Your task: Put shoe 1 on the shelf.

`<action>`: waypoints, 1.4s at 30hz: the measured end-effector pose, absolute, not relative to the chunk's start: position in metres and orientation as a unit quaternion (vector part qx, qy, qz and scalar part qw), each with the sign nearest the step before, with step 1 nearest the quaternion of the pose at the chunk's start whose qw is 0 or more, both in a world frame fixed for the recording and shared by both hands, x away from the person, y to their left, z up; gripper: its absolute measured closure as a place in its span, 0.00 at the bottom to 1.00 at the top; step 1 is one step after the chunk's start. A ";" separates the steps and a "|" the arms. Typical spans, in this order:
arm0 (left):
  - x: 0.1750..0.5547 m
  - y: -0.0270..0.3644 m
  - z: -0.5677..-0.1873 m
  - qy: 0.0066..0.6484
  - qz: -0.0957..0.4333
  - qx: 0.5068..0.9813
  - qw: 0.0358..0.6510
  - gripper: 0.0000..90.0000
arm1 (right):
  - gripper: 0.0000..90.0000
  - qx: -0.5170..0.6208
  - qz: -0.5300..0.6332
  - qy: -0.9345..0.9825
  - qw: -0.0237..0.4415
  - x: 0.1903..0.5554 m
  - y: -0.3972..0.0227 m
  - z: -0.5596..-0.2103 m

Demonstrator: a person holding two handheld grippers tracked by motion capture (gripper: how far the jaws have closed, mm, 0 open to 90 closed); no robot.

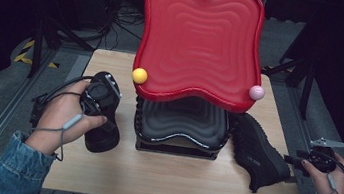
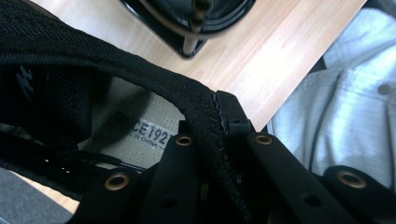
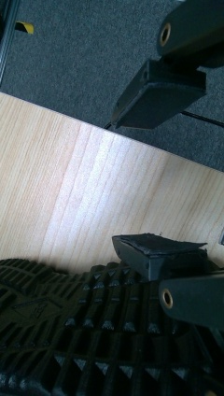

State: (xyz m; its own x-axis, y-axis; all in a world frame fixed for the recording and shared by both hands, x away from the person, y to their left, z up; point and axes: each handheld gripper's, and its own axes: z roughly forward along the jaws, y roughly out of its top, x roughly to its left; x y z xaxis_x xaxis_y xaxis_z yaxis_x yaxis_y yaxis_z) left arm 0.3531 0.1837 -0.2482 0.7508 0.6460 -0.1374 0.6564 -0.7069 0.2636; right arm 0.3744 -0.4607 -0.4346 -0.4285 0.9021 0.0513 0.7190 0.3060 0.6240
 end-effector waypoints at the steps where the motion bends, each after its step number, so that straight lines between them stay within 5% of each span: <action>1: 0.353 0.185 -0.243 0.351 -0.017 0.924 0.150 0.97 | 0.41 0.511 0.292 0.793 0.156 0.374 -0.461 -0.434; 26: 0.346 0.183 -0.160 0.337 0.025 0.928 0.156 0.97 | 0.41 0.505 0.302 0.791 0.164 0.371 -0.460 -0.425; 42: 0.331 0.171 -0.105 0.326 0.103 0.927 0.155 0.97 | 0.41 0.502 0.313 0.789 0.167 0.370 -0.460 -0.420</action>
State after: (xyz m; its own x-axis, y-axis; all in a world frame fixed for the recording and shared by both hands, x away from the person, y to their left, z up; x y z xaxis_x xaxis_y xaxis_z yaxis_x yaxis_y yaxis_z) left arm 0.3311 0.1709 -0.1050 0.7665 0.6359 0.0902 0.5721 -0.7398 0.3540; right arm 0.3701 -0.4596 -0.4203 -0.4407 0.8962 0.0505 0.6872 0.3006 0.6614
